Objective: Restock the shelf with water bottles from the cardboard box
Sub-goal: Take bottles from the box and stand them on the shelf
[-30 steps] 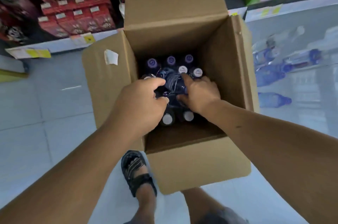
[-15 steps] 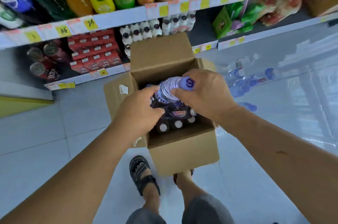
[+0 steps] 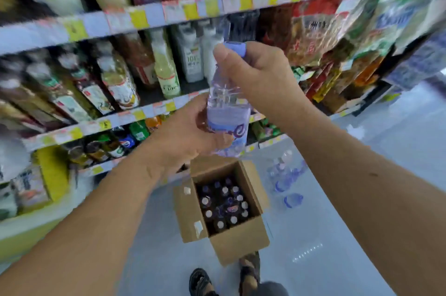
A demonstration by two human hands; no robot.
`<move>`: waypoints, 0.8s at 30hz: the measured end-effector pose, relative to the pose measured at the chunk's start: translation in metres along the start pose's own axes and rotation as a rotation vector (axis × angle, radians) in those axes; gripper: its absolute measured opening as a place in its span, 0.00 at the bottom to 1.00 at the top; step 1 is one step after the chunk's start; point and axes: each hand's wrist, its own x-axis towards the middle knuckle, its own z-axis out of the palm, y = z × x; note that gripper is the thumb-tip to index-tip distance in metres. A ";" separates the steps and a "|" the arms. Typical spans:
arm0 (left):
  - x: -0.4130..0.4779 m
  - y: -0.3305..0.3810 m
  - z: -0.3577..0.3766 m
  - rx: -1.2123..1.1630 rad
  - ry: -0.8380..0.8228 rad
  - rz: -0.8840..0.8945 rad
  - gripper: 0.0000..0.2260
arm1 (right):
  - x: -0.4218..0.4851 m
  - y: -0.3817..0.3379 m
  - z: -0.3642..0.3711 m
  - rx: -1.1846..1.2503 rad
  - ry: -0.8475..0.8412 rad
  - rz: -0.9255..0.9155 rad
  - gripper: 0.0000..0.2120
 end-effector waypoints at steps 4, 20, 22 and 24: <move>-0.025 0.088 -0.016 0.032 0.019 0.074 0.38 | 0.008 -0.085 -0.027 0.119 0.001 -0.045 0.24; -0.014 0.253 -0.033 0.113 0.181 0.254 0.28 | 0.065 -0.161 -0.094 0.213 -0.224 -0.113 0.13; -0.005 0.267 -0.030 0.103 0.215 0.258 0.28 | 0.082 -0.164 -0.105 0.179 -0.265 -0.165 0.13; 0.006 0.274 -0.030 0.095 0.238 0.244 0.29 | 0.098 -0.166 -0.114 0.155 -0.312 -0.190 0.15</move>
